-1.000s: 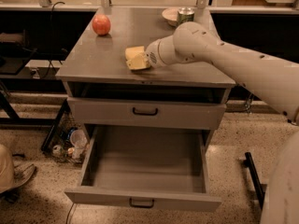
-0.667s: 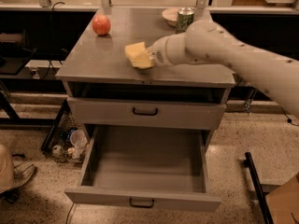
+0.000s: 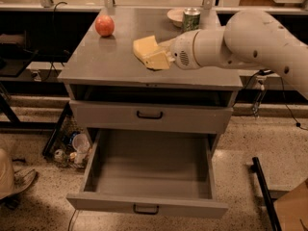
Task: Place sponge into middle drawer
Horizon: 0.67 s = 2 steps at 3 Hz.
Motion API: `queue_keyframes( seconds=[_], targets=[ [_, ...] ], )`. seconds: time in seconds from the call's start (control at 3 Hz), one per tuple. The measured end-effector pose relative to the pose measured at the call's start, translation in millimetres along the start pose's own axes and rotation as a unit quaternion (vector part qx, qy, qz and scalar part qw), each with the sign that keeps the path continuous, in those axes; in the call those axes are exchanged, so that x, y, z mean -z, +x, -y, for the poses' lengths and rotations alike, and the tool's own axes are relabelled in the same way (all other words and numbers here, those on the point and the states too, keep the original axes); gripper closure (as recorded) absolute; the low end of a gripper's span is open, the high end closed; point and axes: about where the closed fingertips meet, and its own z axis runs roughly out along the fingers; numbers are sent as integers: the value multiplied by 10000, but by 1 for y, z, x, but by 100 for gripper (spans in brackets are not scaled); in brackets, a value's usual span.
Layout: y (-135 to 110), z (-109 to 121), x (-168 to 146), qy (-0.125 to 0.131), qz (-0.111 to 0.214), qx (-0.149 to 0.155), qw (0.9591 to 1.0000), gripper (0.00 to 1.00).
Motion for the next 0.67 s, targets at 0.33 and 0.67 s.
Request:
queue_keyframes(
  seconds=[0.33, 0.67],
  targets=[
    [0, 0, 0, 5, 0, 6, 10000, 100],
    [9, -11, -3, -240, -185, 158, 9994, 100]
  ],
)
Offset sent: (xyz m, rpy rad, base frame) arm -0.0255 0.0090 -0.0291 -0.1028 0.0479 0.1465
